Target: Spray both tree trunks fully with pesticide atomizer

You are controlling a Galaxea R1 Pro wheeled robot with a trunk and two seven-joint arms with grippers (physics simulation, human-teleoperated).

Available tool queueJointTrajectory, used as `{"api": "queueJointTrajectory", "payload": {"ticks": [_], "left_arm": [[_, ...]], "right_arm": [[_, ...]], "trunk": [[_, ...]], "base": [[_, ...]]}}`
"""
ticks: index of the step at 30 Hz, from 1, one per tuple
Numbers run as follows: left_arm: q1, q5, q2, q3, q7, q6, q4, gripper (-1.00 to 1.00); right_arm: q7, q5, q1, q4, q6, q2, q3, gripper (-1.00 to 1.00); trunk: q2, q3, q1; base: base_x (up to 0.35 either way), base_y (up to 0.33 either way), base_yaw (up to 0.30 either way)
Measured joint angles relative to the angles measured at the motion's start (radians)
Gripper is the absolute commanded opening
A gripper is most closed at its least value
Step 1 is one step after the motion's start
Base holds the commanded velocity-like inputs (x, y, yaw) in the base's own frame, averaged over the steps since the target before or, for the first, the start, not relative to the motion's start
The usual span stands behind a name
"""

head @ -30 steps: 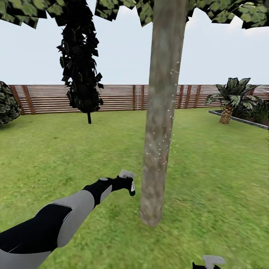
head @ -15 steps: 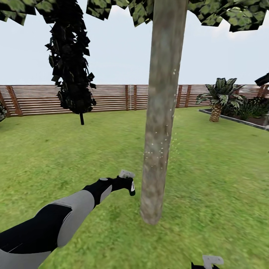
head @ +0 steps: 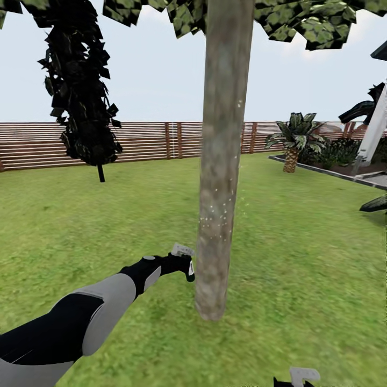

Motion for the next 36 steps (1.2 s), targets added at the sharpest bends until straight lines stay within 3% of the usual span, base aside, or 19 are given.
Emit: {"api": "queueJointTrajectory", "payload": {"ticks": [17,24,26,30,33,36], "left_arm": [[0.0,0.0,0.0,0.001,0.0,0.0,0.0,-1.0],[0.0,-0.001,0.0,0.001,0.009,0.0,-0.001,-1.0],[0.0,-0.001,0.0,0.0,0.071,0.001,-0.001,-1.0],[0.0,0.003,0.0,-0.002,0.27,0.007,-0.006,-1.0],[0.0,0.007,0.0,-0.006,0.302,0.04,-0.036,-1.0],[0.0,0.011,0.0,-0.008,0.309,0.193,-0.182,-1.0]], "right_arm": [[0.0,0.0,0.0,0.0,0.0,0.001,0.0,1.0],[-0.001,0.0,0.0,0.0,-0.001,0.0,0.0,1.0],[-0.001,0.0,0.0,0.0,-0.001,0.0,0.0,1.0],[-0.001,0.0,0.0,0.0,-0.001,0.0,0.0,1.0],[-0.001,0.0,0.0,0.0,-0.001,0.0,0.0,1.0],[-0.001,0.0,0.0,0.0,-0.001,0.0,0.0,1.0]], "trunk": [[0.0,0.0,0.0],[0.0,0.0,0.0],[0.0,0.0,0.0],[0.0,0.0,0.0],[0.0,0.0,0.0],[0.0,0.0,0.0]], "base": [[-0.033,0.19,-0.242],[-0.006,0.037,-0.036],[0.0,0.003,-0.003],[0.0,0.0,0.0],[0.0,0.0,0.0],[0.0,0.0,0.0]]}}
